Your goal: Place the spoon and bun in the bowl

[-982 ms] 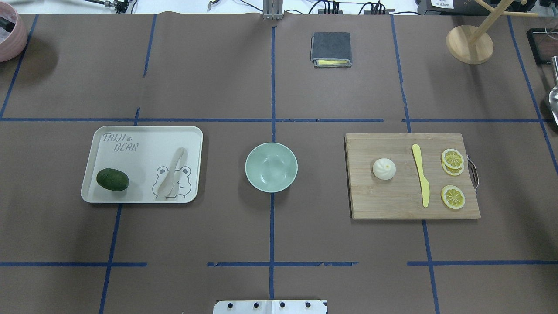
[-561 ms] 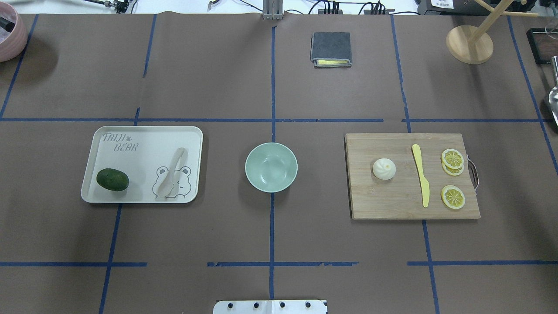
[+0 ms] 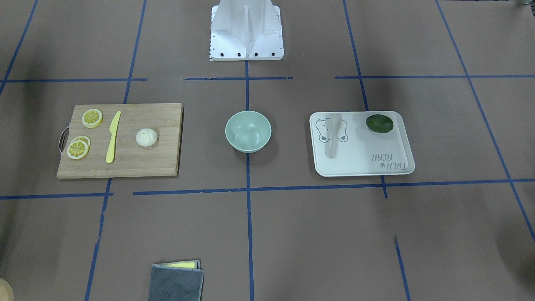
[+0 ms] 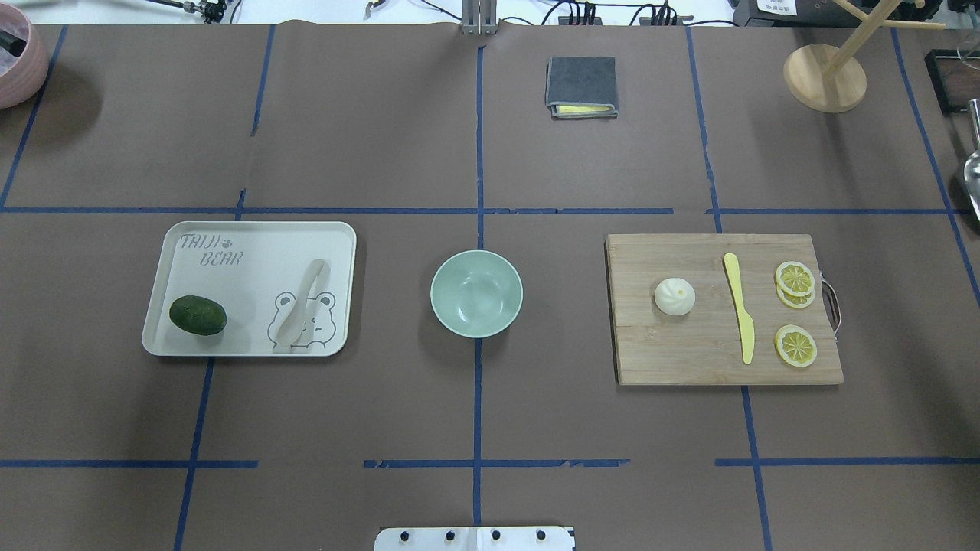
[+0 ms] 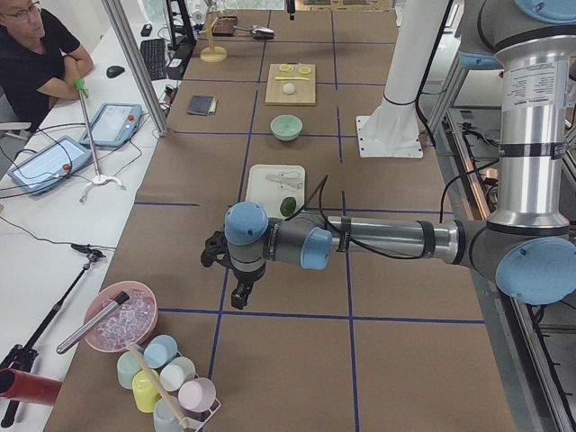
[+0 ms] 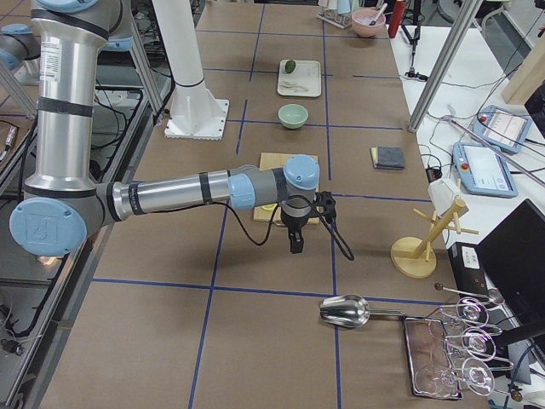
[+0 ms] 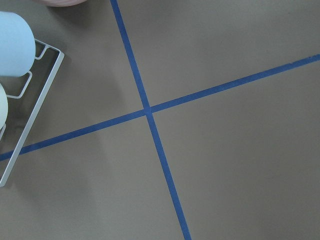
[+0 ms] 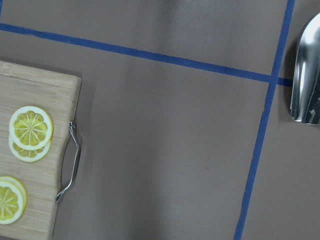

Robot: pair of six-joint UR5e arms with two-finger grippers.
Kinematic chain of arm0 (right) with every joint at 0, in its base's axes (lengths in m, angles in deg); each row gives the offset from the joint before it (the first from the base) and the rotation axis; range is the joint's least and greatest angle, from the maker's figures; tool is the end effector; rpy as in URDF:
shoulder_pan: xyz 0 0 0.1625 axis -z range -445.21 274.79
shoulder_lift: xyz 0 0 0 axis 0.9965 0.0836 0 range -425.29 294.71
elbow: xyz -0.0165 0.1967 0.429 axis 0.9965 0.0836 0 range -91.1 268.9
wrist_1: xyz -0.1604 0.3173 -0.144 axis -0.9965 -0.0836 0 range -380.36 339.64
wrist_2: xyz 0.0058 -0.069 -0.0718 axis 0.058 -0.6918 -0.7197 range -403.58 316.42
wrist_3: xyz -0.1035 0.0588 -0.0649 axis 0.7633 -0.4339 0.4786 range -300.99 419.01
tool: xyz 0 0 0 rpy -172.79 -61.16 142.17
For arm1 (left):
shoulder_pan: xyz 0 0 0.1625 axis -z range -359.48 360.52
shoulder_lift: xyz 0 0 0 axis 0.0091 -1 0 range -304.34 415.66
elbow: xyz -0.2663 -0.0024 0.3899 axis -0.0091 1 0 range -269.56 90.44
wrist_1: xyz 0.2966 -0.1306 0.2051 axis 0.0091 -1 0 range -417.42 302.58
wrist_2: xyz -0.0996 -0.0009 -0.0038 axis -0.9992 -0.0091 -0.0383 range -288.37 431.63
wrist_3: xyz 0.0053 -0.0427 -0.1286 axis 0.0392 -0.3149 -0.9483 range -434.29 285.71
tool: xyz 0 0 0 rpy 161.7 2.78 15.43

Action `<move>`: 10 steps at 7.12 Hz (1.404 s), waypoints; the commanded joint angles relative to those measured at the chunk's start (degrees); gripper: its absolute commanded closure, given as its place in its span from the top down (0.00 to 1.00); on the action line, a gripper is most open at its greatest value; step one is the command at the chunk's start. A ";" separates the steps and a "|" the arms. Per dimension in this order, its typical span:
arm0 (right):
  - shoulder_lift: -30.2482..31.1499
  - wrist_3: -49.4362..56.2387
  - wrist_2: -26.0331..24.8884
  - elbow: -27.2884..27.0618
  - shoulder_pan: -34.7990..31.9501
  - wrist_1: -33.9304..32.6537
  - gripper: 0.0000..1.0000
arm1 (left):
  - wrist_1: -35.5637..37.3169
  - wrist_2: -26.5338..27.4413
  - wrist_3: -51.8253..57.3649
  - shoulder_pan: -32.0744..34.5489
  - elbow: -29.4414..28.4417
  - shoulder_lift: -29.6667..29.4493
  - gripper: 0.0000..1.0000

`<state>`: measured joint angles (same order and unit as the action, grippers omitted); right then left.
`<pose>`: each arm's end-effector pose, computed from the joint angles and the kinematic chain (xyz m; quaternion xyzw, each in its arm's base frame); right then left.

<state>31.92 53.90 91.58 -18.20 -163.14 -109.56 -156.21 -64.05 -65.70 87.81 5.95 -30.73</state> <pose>-0.0495 -0.4095 0.6447 0.0280 -0.3909 -0.0914 0.9155 -0.0151 -0.4465 0.6964 0.1056 0.3815 0.1263 0.9096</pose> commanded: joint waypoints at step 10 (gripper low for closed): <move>-0.79 -35.38 1.59 -2.58 16.66 24.51 1.00 | -29.10 19.14 -58.11 -42.41 1.35 -17.54 1.00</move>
<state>31.36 22.22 93.20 -19.58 -148.34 -85.91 -186.39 -55.19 -116.67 53.37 7.27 -43.86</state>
